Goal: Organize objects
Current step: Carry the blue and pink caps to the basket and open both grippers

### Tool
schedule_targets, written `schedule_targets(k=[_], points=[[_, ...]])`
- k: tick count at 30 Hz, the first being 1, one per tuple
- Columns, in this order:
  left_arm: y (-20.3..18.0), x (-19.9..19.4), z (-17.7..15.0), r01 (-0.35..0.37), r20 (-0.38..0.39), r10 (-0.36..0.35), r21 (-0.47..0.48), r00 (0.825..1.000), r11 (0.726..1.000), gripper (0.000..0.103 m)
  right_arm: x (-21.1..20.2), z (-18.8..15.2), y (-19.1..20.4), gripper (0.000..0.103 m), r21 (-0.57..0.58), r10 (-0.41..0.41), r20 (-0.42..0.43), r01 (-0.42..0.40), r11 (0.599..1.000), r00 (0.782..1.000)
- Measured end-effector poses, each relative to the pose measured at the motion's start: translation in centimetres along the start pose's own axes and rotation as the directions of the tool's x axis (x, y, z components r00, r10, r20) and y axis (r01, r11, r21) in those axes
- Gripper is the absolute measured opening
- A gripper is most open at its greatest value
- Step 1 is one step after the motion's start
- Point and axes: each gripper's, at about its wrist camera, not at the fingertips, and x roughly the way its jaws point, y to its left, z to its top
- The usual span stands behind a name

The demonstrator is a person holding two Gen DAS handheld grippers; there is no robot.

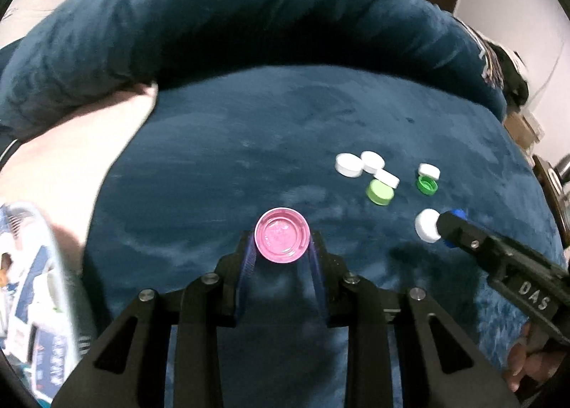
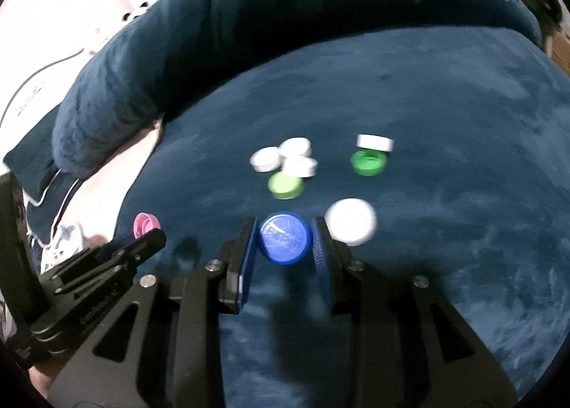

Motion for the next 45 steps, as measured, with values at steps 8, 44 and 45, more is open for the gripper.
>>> schedule_targets(k=[8, 44, 45], points=[[7.7, -6.8, -1.2, -0.086, 0.077, 0.096, -0.12, 0.992, 0.989, 0.031, 0.9, -0.7, 7.8, 0.031, -0.111, 0.101, -0.028, -0.104, 0.988, 0.994], [22.1, -13.8, -5.9, -0.369, 0.001, 0.395, -0.355, 0.919, 0.859, 0.102, 2.9, -4.6, 22.7, 0.103, -0.342, 0.188, -0.111, -0.215, 0.915, 0.976], [21.9, -13.7, -5.8, -0.367, 0.001, 0.393, -0.352, 0.92, 0.861, 0.102, 2.9, -4.5, 22.2, 0.103, -0.331, 0.184, -0.11, -0.21, 0.92, 0.977]])
